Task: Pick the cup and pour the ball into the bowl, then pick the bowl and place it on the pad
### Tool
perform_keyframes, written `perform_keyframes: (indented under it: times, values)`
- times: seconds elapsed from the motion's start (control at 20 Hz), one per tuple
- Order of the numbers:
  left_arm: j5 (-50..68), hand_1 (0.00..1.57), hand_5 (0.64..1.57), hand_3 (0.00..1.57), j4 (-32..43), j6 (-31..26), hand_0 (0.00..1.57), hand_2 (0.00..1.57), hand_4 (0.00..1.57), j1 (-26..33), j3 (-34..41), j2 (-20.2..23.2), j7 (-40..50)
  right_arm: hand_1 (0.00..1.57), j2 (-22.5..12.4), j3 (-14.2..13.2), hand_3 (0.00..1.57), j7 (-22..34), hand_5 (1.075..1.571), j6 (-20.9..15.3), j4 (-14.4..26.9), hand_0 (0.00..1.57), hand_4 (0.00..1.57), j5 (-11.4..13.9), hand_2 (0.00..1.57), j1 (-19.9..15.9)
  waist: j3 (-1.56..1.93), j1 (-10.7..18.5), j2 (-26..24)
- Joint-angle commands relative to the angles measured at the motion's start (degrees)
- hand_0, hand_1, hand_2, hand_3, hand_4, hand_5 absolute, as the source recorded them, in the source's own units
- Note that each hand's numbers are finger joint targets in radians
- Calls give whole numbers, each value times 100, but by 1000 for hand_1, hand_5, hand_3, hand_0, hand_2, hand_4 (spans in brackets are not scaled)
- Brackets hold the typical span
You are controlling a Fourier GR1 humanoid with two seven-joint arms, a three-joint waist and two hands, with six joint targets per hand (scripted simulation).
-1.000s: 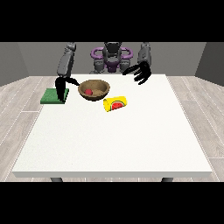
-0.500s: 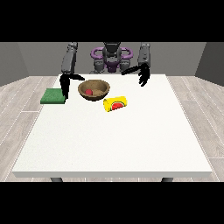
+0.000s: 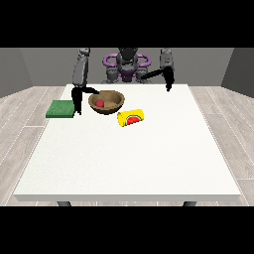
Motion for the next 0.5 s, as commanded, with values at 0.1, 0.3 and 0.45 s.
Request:
perform_keyframes:
  times: [0.1,0.3,0.45]
  values:
    - [-12,0,1558,0,-174,-49,0,0,0,-76,-51,27,17,0,125,-129,0,-34,1528,-54,229,0,192,-127,0,-55,186,179,402]
    - [43,0,1562,0,-322,-157,0,0,0,-212,-87,4,177,0,206,-213,0,112,1532,-148,279,0,244,-252,0,-299,187,330,397]
    - [-121,0,1563,0,-248,2,0,0,0,18,-340,-197,573,0,252,-225,0,773,1545,-389,260,0,357,-356,0,-515,184,349,-126]
